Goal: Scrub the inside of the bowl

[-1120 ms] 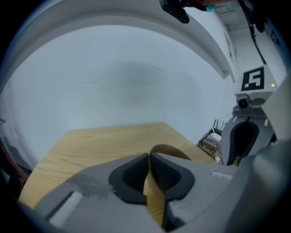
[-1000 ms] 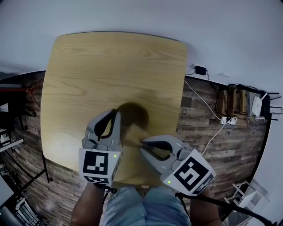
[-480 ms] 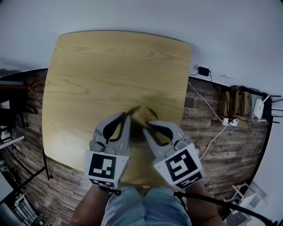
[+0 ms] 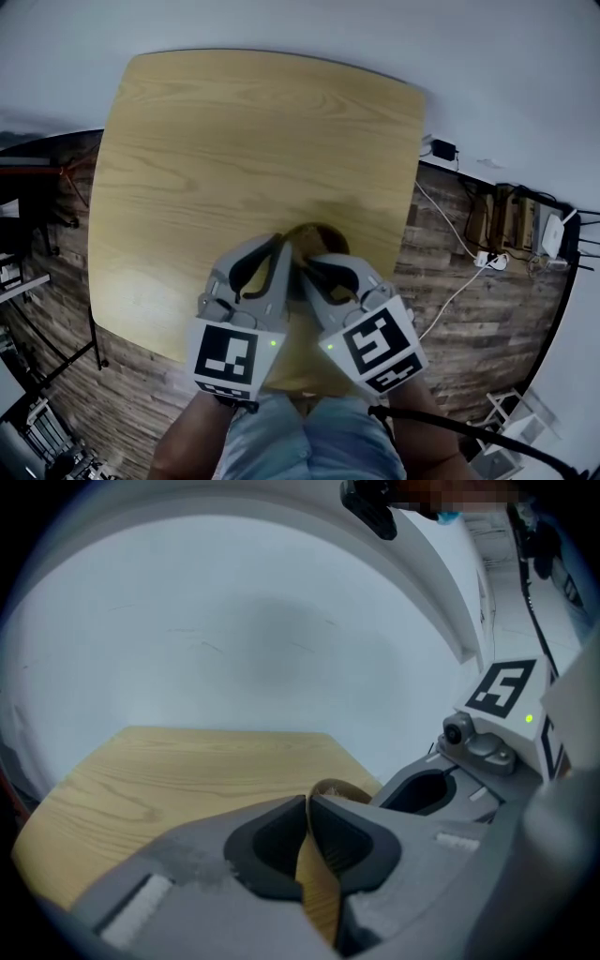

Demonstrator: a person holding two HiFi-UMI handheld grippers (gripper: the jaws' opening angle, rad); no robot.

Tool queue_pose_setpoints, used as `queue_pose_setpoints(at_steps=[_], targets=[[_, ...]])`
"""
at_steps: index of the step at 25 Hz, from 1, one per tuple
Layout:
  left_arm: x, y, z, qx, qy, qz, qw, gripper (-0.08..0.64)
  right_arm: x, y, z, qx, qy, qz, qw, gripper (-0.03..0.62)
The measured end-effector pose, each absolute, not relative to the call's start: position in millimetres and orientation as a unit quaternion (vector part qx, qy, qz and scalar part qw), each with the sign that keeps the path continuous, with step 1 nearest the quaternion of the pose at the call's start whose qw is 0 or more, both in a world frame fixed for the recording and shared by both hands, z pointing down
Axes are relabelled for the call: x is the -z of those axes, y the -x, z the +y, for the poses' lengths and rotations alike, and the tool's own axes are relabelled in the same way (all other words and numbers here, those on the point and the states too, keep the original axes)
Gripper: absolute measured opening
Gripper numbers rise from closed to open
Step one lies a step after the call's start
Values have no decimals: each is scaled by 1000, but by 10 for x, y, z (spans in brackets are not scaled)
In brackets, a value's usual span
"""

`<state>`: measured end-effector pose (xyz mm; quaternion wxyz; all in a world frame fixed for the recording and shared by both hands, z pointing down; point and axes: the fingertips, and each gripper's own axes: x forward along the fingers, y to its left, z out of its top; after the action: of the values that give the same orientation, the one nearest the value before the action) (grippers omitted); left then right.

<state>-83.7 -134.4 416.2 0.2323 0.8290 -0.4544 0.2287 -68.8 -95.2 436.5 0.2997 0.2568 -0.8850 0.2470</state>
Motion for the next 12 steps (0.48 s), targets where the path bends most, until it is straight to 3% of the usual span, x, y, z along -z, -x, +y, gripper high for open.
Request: queue_pose_setpoints(at_steps=[12], targets=[[-4131,935,-1410,-235,-827,-464,212,38,-4233,862,-757,-258,-190,-903,286,25]])
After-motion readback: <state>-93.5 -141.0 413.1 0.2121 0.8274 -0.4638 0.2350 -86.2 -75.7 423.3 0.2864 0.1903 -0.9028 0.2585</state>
